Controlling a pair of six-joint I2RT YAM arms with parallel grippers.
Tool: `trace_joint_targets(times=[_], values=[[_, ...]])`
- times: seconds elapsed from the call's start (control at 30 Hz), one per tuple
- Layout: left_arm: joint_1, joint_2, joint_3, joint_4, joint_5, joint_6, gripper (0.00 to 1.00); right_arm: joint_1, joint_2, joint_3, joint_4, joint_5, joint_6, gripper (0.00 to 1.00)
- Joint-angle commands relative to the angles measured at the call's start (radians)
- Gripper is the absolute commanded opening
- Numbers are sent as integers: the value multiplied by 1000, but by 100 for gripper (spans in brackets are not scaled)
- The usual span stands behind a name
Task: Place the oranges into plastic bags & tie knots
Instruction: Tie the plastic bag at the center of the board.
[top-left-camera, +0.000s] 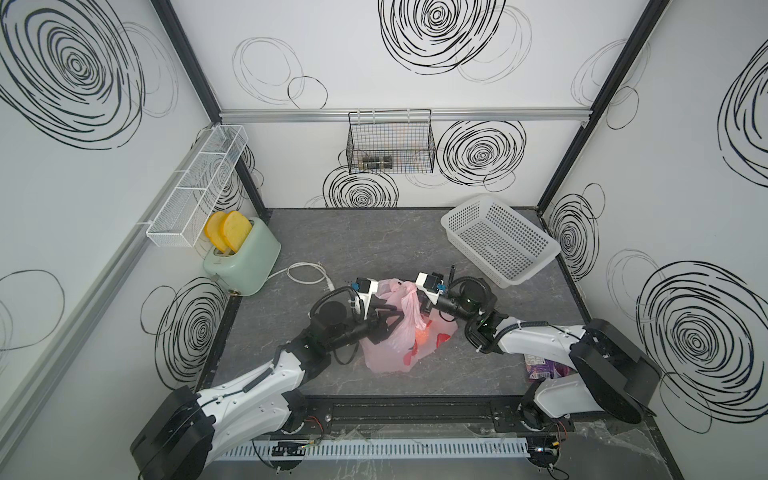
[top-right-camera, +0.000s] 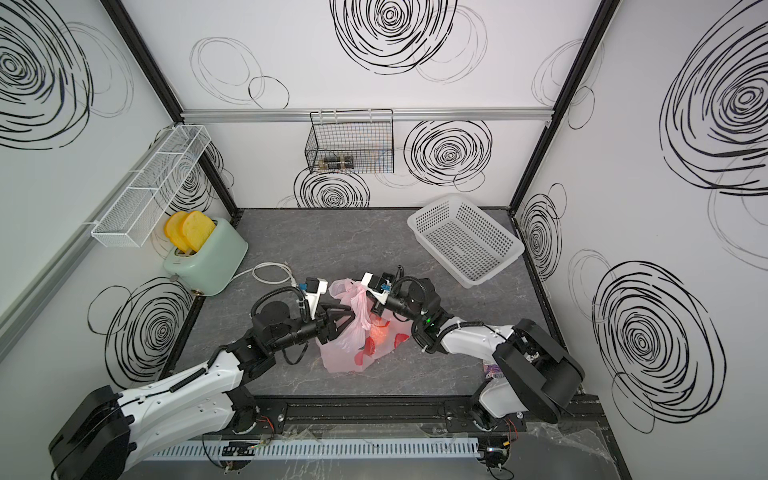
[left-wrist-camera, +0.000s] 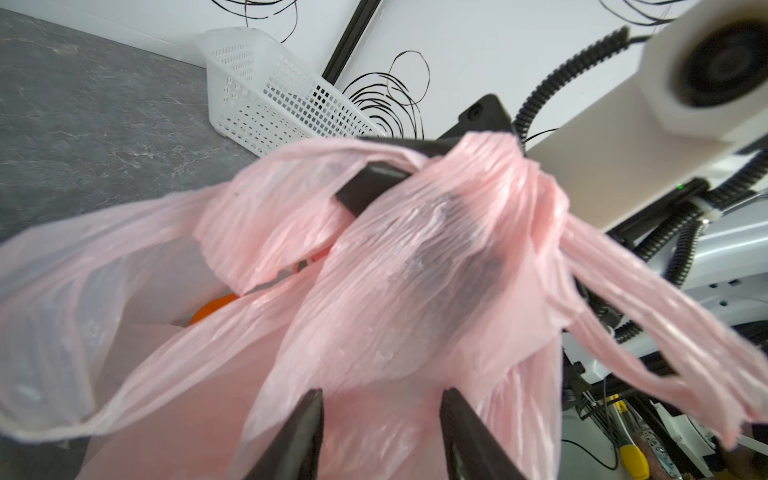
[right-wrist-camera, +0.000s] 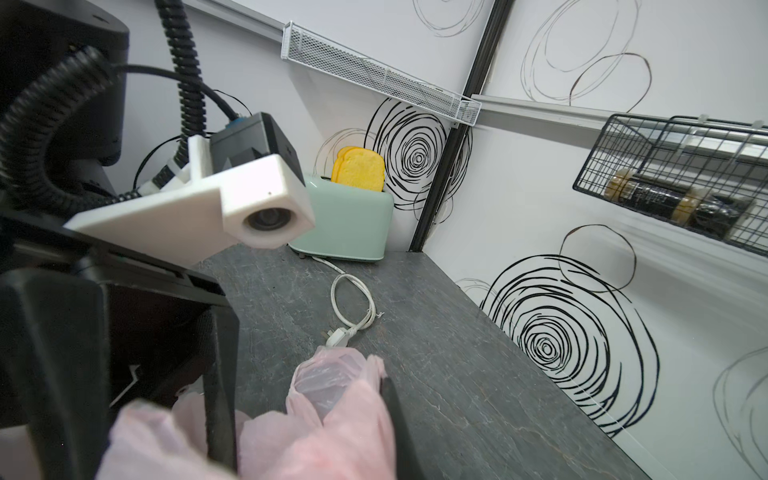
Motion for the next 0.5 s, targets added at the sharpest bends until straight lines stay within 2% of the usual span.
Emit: trace_joint_targets(times=[0.0, 0.07, 0.13, 0.23, 0.33, 0.47], values=[[48, -81, 36, -10, 84, -45, 52, 6, 0, 4, 26, -22, 11, 0], [91, -127, 66, -120, 87, -35, 50, 6, -3, 4, 24, -21, 8, 0], [162, -144, 107, -240, 98, -14, 43, 7, -5, 4, 24, -16, 8, 0], [229, -129, 152, -325, 126, 66, 44, 7, -9, 5, 24, -19, 10, 0], [250, -65, 198, -304, 172, 100, 44, 8, -11, 7, 24, -23, 12, 0], [220, 22, 235, -219, 235, 107, 47, 8, -9, 12, 24, -24, 11, 0]])
